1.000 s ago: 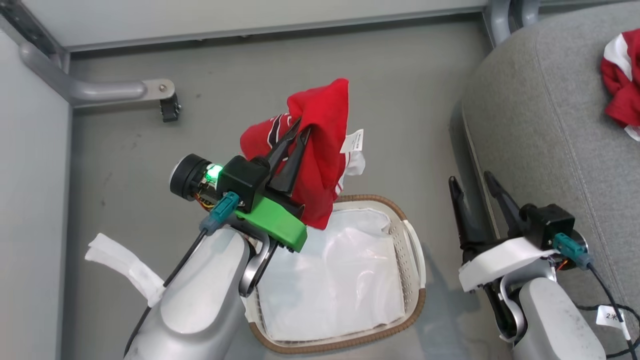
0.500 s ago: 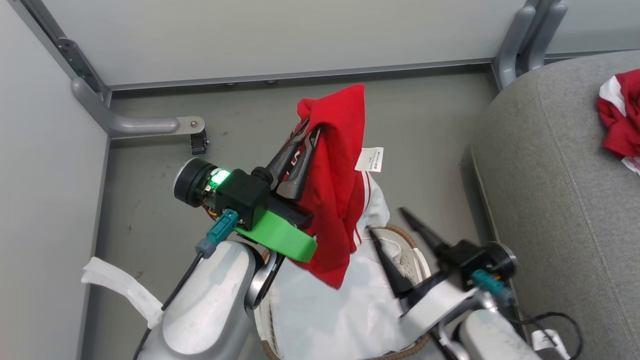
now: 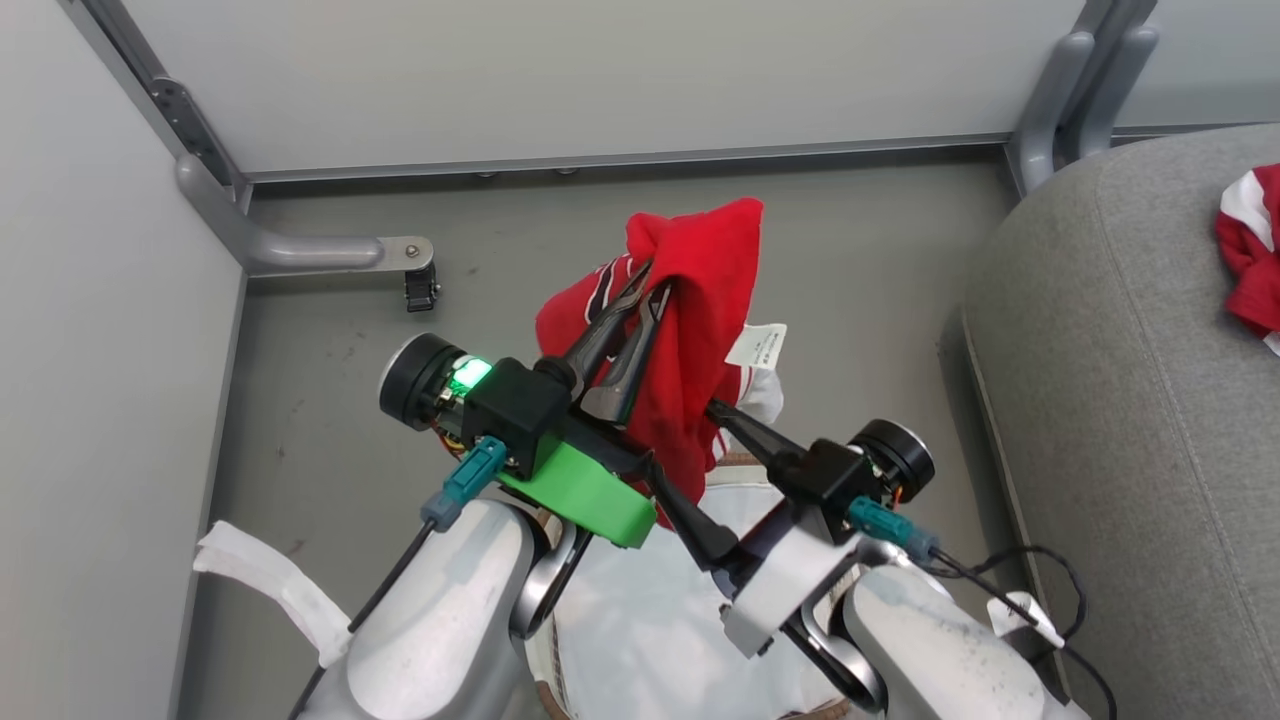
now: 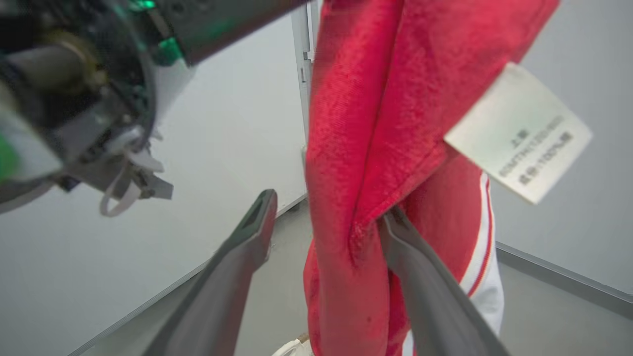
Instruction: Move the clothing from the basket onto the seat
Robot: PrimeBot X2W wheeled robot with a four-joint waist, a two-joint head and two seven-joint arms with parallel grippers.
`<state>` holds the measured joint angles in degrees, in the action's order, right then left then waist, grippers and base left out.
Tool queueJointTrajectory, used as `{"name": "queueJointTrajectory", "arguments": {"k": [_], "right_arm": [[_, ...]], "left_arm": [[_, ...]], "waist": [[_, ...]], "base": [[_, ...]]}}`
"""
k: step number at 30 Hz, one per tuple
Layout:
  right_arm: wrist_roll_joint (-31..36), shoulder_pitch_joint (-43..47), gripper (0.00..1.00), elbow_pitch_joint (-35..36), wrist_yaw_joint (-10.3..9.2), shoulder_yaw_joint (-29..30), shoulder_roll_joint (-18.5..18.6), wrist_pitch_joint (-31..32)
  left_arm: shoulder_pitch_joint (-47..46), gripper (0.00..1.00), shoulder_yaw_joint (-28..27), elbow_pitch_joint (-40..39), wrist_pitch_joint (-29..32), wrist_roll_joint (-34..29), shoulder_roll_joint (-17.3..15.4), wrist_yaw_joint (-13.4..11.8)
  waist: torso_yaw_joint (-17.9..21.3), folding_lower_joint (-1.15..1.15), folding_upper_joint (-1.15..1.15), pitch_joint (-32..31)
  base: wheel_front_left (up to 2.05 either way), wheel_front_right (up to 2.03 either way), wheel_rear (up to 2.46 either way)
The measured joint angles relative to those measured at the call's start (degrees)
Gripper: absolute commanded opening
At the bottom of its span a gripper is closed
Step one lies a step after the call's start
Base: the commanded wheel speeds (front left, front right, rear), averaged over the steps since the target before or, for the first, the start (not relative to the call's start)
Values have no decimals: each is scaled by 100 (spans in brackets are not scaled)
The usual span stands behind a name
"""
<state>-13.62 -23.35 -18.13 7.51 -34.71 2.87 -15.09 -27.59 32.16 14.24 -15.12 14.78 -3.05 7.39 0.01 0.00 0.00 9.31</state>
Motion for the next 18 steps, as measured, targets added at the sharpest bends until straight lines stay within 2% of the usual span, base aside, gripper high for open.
{"name": "queueJointTrajectory", "arguments": {"k": [1,2,3,4,5,16,17,18], "right_arm": [[-76,-76,100,-67,0,-30,-1,0],[-115,-126,76,-111,0,-38,-1,0],[-152,-187,40,-180,0,-43,-7,0],[-211,-232,23,-254,1,-32,-7,1],[-261,-254,0,-292,0,-19,-4,0],[-350,-219,0,-371,1,275,-8,0],[-333,-184,0,-337,1,313,-5,0],[-315,-160,0,-290,1,367,-7,0]], "left_arm": [[0,0,36,0,0,20,1,0],[-1,0,70,0,0,32,2,0],[0,0,98,-1,0,44,4,0],[0,0,122,-5,0,76,7,0],[0,0,134,-9,0,91,7,0],[132,0,118,-83,0,181,9,0],[144,16,79,-125,1,179,10,0],[160,48,33,-174,0,168,12,0]], "waist": [[-24,0,0,-5],[-43,0,0,-10],[-69,0,0,-16],[-93,0,0,-23],[-112,0,0,-28],[-129,0,0,-134],[-104,0,0,-135],[-73,0,0,-133]], "base": [[0,0,0],[0,0,0],[0,0,0],[0,0,0],[0,0,0],[0,0,0],[0,0,0],[0,0,0]]}}
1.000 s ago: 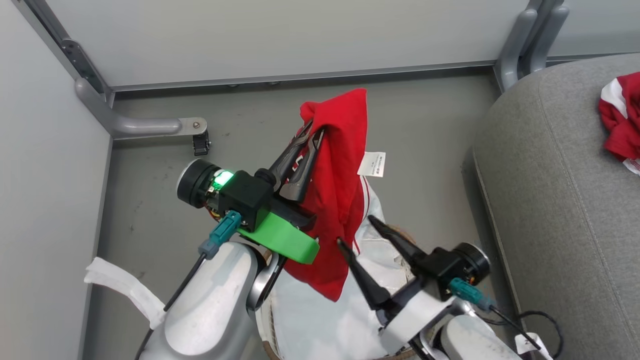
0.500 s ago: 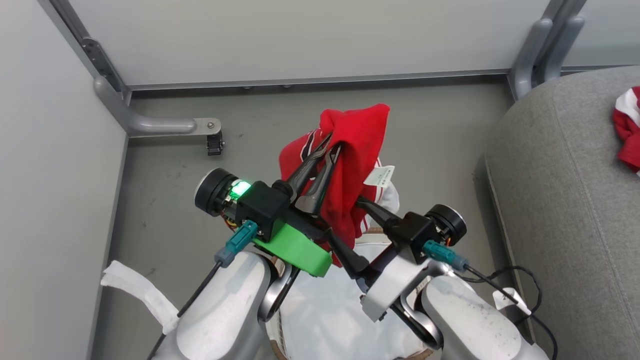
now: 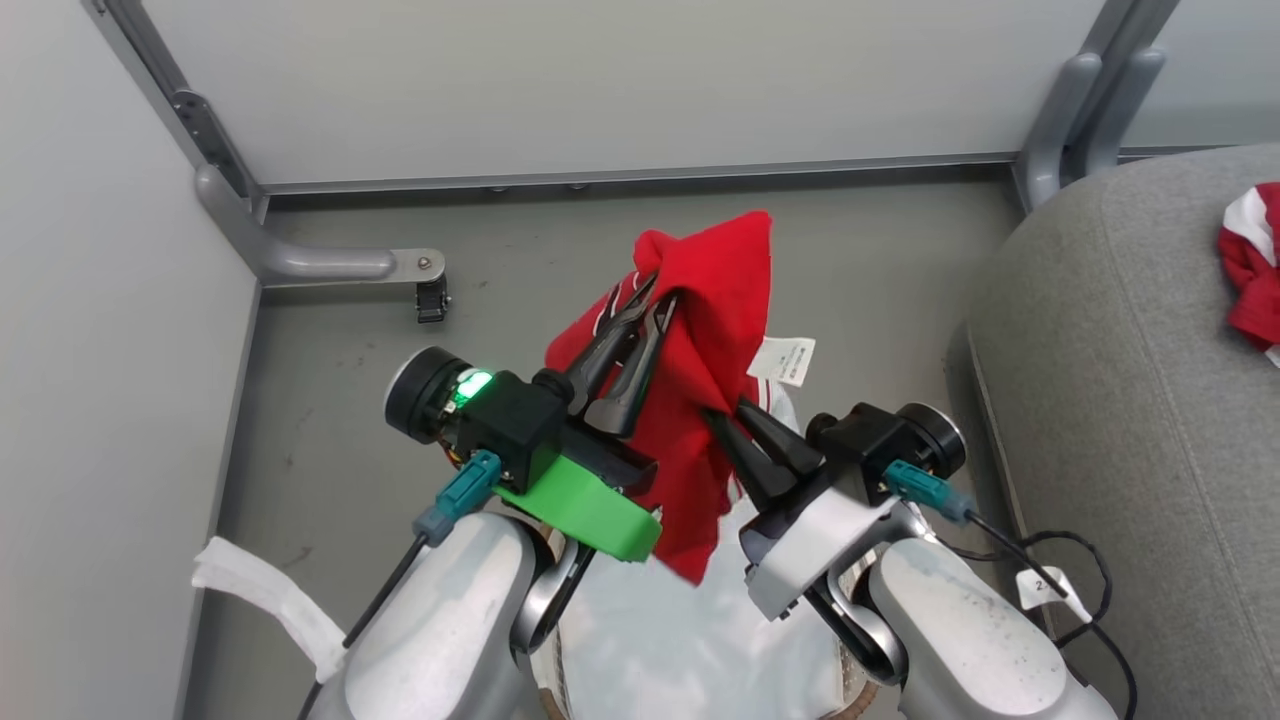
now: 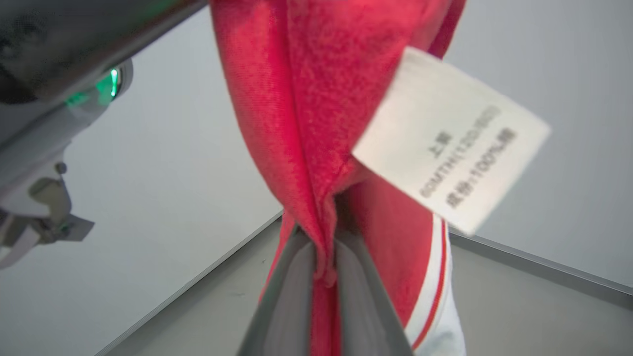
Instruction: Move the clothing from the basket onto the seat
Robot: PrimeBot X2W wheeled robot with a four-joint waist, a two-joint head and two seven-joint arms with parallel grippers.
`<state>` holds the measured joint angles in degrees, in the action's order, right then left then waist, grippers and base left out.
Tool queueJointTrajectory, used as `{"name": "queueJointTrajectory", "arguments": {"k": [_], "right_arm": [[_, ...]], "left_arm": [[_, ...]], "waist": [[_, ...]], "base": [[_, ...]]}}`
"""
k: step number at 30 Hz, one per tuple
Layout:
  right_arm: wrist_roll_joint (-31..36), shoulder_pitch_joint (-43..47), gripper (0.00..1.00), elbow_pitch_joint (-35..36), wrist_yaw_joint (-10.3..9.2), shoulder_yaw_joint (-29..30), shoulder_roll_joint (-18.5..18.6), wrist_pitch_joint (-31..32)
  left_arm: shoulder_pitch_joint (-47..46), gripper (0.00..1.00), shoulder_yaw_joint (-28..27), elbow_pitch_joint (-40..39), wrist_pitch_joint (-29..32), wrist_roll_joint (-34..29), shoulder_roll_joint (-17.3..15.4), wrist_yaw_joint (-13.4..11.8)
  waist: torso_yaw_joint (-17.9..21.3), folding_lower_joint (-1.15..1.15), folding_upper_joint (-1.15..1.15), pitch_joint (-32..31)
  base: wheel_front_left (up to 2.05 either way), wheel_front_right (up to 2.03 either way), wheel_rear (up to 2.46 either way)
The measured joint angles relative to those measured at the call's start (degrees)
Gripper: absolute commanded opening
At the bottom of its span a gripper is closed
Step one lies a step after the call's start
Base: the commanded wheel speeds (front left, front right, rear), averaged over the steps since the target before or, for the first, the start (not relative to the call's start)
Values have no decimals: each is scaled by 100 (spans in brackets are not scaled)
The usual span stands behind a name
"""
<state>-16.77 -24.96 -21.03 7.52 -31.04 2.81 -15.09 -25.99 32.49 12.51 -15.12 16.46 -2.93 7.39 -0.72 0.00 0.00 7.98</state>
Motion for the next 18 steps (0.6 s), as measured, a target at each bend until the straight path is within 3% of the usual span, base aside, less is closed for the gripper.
{"name": "queueJointTrajectory", "arguments": {"k": [1,8,18], "right_arm": [[8,19,0,51,0,48,-2,0],[52,396,0,623,0,571,1,1],[286,873,0,1137,-1,1299,7,1]], "left_arm": [[12,100,-35,-25,0,-10,1,0],[138,100,-268,-107,-2,-278,2,1],[293,100,-338,-29,-4,-337,-21,1]], "waist": [[26,0,0,2],[419,0,0,34],[1415,0,0,86]], "base": [[0,0,0],[0,0,0],[0,0,0]]}}
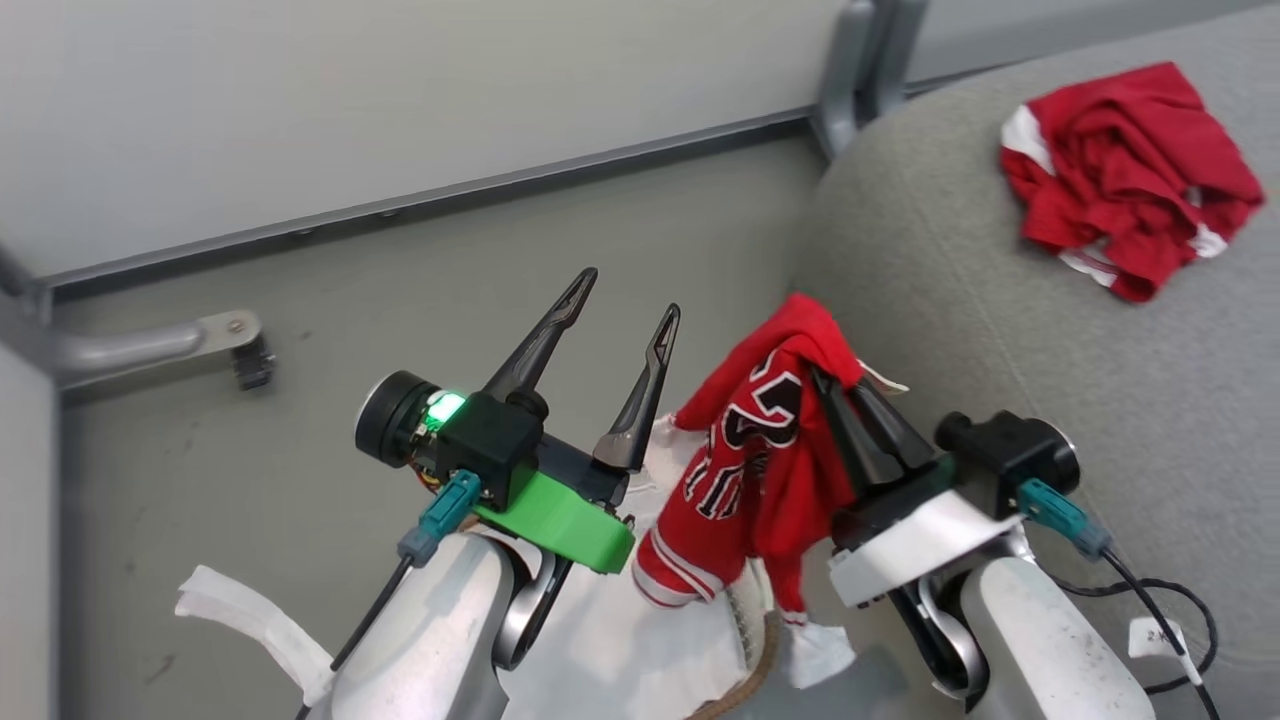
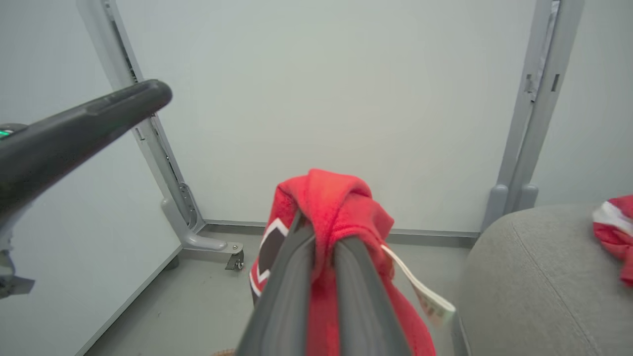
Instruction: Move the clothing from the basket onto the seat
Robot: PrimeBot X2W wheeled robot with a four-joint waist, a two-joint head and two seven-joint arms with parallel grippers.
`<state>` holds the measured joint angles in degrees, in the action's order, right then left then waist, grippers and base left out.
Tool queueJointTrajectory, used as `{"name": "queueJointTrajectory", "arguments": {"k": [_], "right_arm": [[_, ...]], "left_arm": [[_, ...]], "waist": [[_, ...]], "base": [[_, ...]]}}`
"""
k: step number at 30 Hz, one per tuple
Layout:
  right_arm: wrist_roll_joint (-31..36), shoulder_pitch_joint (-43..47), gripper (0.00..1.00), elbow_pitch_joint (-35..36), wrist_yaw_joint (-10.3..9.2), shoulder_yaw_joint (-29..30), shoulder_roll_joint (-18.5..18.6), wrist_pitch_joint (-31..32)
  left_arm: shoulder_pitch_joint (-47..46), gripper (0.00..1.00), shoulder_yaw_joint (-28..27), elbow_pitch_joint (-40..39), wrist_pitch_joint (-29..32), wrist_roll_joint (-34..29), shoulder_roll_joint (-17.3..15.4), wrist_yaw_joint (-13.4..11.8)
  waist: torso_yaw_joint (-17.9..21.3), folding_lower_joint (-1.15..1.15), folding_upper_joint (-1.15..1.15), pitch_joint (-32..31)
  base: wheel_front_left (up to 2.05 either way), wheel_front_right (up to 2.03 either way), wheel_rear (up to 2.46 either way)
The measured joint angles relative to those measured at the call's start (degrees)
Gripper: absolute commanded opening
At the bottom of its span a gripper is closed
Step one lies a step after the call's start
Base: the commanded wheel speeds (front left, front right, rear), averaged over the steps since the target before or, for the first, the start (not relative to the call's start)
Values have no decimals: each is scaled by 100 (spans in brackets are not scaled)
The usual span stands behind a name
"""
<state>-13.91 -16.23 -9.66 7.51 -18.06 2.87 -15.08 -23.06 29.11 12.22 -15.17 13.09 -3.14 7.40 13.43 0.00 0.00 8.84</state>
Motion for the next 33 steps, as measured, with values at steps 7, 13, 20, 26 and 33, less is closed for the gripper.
{"name": "queueJointTrajectory", "arguments": {"k": [7,13,20,26,33], "right_arm": [[7,177,0,246,0,442,3,0],[421,-3,0,391,1,537,29,0],[929,-1178,0,445,0,854,679,0],[1356,-2291,0,148,1,1358,1347,0],[1951,-3275,0,-508,1,1951,2174,-1]], "left_arm": [[16,100,59,14,-1,32,-55,0],[60,100,118,54,-1,47,-124,0],[9,100,324,-9,0,69,-298,0],[-179,100,469,-38,-1,93,-527,0],[-477,100,639,-233,-1,127,-736,0]], "waist": [[669,0,0,89],[1151,0,0,209],[1377,0,0,574],[1287,0,0,1034],[966,1,0,1631]], "base": [[0,0,0],[0,0,0],[0,0,0],[0,0,0],[0,0,0]]}}
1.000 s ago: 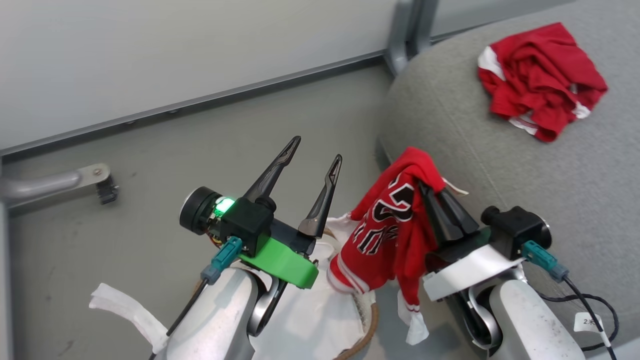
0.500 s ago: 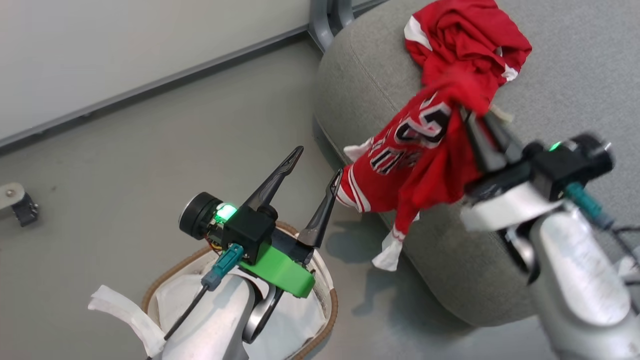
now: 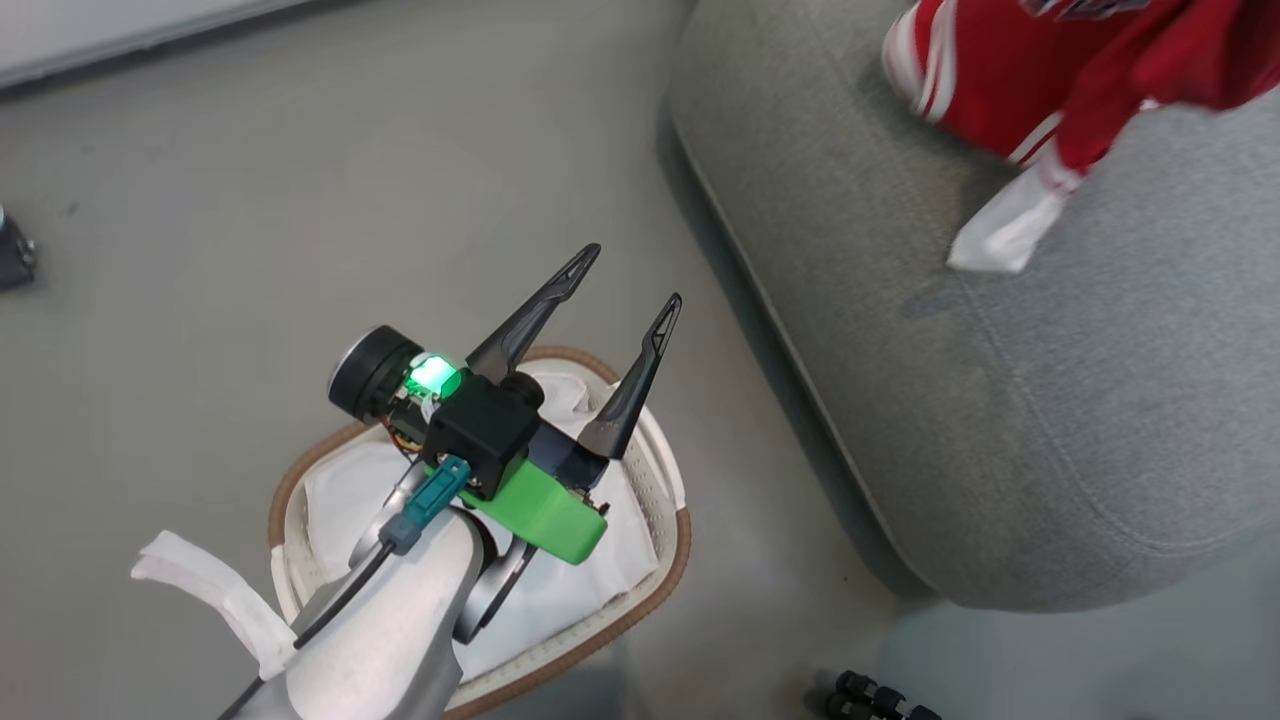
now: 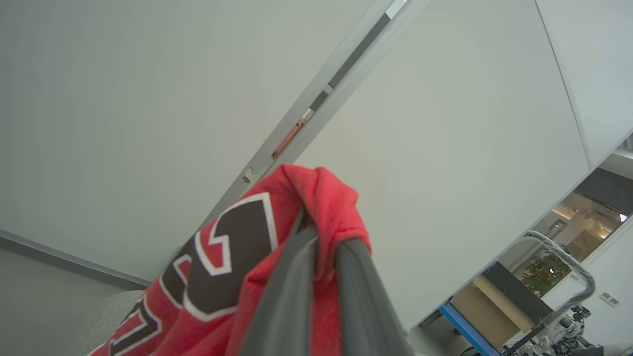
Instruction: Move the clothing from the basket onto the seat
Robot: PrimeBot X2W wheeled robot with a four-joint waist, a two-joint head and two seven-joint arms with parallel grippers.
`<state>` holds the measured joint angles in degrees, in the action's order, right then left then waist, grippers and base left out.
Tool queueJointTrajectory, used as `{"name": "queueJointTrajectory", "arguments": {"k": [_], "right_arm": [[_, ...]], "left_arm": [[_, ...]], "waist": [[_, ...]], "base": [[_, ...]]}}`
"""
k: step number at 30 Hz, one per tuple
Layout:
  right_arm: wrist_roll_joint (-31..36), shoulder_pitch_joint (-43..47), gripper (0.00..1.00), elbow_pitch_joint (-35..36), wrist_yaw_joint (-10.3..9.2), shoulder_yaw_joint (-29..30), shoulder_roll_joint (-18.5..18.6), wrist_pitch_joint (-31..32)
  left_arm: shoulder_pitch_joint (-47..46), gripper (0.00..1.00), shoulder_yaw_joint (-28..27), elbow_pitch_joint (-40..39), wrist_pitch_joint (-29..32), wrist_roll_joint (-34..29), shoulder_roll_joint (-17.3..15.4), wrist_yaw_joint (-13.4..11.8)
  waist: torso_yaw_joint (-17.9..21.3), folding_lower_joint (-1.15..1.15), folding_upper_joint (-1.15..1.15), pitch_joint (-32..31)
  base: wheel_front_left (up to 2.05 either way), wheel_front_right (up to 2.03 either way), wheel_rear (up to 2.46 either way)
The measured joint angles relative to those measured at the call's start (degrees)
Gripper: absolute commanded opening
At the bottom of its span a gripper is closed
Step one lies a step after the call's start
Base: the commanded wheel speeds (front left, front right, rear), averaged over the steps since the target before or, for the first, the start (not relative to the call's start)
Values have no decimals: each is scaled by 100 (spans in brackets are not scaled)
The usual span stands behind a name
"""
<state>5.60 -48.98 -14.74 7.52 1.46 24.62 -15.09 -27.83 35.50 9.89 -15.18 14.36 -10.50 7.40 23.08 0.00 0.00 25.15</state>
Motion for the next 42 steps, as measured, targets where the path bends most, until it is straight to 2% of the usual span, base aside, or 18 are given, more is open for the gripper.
{"name": "queueJointTrajectory", "arguments": {"k": [4,12,16,23,24,25,28,31,36,42], "right_arm": [[218,-530,0,-432,0,519,376,1],[967,-982,0,-1156,0,2053,538,125],[1356,-911,0,-1508,0,2776,588,114],[1711,-537,0,-2292,0,3751,299,92],[1720,-534,45,-2426,0,3838,305,83],[1719,-524,100,-2562,0,3904,308,52],[1710,-468,100,-2789,0,3955,283,18],[1445,-308,100,-2565,0,3841,219,10],[762,321,100,-1850,0,3312,160,10],[-19,919,100,-677,0,2512,-208,0]], "left_arm": [[-162,100,58,-60,1,0,-81,0],[-372,100,144,-145,1,-3,-165,0],[-492,100,266,-175,0,-2,-166,0],[-565,100,277,-155,0,18,-114,0],[-567,100,276,-130,1,18,-115,0],[-572,100,267,-83,1,18,-118,0],[-574,100,208,-9,1,16,-119,0],[-574,100,135,49,1,15,-100,0],[-555,100,-53,110,1,14,3,0],[-322,100,-407,207,1,12,110,0]], "waist": [[-177,0,0,330],[-549,0,0,911],[-780,1,0,1092],[-1054,1,0,1329],[-1077,1,0,1345],[-1103,1,0,1358],[-1146,1,0,1338],[-1152,1,0,1243],[-1175,0,0,994],[-1224,0,0,616]], "base": [[0,0,0],[0,0,0],[0,0,0],[0,0,0],[0,0,0],[0,0,0],[0,0,0],[0,0,0],[0,0,0],[0,0,0]]}}
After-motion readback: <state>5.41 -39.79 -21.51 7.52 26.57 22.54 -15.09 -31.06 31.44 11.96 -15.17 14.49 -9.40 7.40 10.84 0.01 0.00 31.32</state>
